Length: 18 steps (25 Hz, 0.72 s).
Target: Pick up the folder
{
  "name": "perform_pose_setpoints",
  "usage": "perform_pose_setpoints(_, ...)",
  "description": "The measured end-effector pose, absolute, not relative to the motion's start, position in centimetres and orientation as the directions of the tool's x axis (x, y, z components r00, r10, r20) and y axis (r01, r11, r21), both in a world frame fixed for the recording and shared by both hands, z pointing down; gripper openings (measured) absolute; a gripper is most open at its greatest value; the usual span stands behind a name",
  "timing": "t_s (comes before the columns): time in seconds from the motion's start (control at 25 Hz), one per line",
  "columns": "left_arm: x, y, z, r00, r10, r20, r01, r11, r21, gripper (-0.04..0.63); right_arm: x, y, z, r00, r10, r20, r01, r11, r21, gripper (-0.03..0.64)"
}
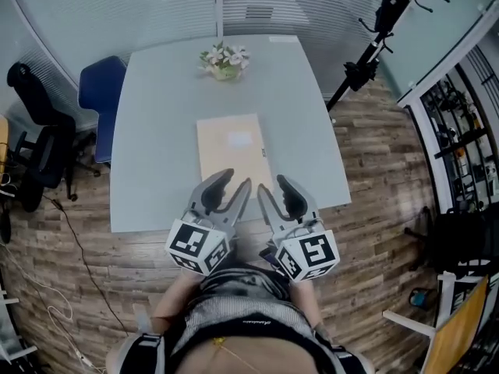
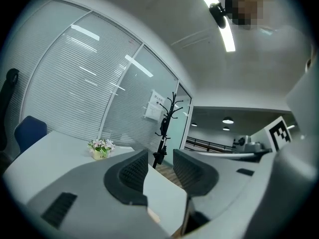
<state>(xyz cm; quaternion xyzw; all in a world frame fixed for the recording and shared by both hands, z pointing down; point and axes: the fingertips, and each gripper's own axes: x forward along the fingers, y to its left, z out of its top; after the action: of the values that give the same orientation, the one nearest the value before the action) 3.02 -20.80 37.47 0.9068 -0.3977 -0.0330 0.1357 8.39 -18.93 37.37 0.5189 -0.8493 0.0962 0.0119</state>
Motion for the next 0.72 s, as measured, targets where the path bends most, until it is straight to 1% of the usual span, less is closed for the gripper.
perform_pose_setpoints(0.24, 2.6, -24.2, 37.9, 0.698, -0.714, 0.047, -0.694, -0.659, 0.291, 0.138, 8.0, -22.4, 38.0, -0.442, -0.887, 0.135, -0.894, 0.423, -0.149, 0.173)
perform_pose_setpoints(0.72, -0.5, -30.3, 40.2, 0.688, -0.721, 0.088, -0.708, -0.638, 0.302, 0.138, 6.5, -28.2, 40.1, -0.405, -0.897, 0.177, -0.912, 0.385, -0.139, 0.178)
